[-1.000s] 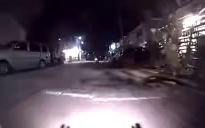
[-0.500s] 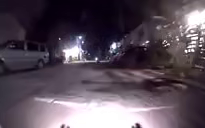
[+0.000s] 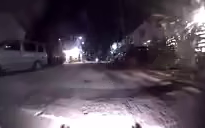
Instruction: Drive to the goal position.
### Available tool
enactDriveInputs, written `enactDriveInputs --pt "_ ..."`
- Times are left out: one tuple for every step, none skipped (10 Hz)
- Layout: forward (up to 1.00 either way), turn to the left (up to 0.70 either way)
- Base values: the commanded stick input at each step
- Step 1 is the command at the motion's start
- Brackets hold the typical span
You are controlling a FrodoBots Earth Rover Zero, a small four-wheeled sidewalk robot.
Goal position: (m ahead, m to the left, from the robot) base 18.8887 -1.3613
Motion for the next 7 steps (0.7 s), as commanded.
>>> enactDriveInputs --pt "0.7 0.0" --pt "0.7 0.0" --pt "0.7 0.0" --pt "0.7 0.0" --pt "0.7 0.0" --pt "0.7 0.0" --pt "0.7 0.0"
